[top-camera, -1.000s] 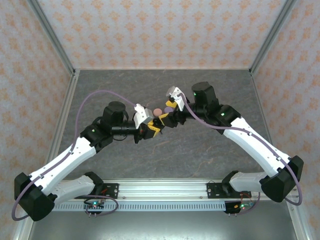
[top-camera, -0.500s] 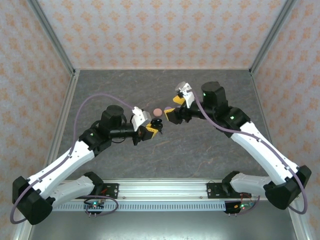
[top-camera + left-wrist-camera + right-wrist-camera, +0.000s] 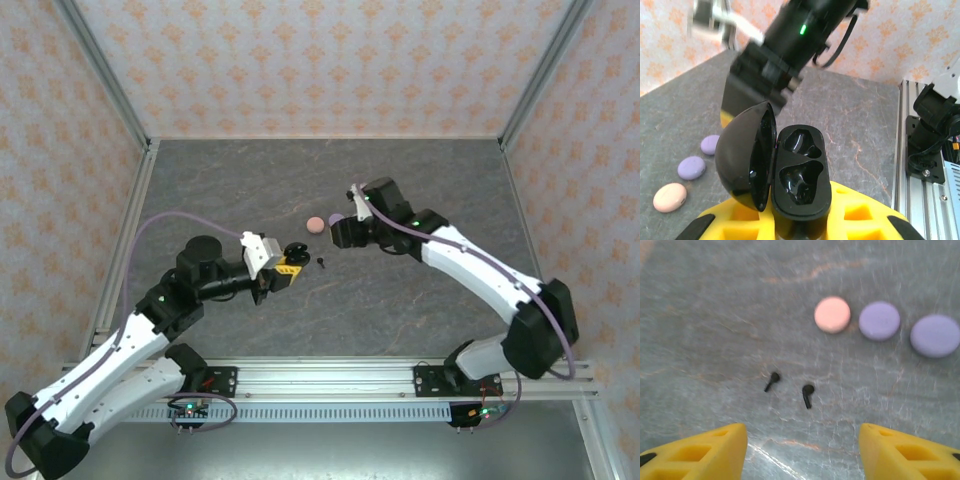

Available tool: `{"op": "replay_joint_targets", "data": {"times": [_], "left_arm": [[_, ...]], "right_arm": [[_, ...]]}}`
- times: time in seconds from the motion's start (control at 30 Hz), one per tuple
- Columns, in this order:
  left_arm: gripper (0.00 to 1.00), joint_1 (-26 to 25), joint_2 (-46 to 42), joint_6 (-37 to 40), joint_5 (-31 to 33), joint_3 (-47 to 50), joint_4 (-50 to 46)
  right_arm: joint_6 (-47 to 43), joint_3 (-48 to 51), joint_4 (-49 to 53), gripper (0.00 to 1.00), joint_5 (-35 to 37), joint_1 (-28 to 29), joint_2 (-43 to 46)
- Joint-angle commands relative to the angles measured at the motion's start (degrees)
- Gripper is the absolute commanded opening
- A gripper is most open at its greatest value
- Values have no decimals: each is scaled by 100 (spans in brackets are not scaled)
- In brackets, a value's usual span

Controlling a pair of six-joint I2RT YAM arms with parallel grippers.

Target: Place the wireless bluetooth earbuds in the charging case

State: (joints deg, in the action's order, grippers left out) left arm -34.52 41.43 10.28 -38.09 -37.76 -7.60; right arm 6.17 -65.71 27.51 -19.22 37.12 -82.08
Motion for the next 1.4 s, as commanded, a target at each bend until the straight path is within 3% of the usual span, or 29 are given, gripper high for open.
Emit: {"op": "replay_joint_targets", "data": {"times": [0.0,0.23,0.6,0.87,1.37], "left_arm": [[1,-28,-173,-100,76,60,152],[1,-28,-309,-41,-36,50,41],[1,-33,-355,-9,81,123,23],[1,-35,-345,9,151,131,13],[1,-29,-310,13,213,117,4]], "right_arm": [[321,-528,492,58,458,275,-645],[188,-1567,1049,54,849,601,-2268],[-199,-2699,1764,41,999,778,-3764],[-309,-3100,2036,36,1054,847,-4243],[-332,-2926,2170,23,1073,902,-4345]]}}
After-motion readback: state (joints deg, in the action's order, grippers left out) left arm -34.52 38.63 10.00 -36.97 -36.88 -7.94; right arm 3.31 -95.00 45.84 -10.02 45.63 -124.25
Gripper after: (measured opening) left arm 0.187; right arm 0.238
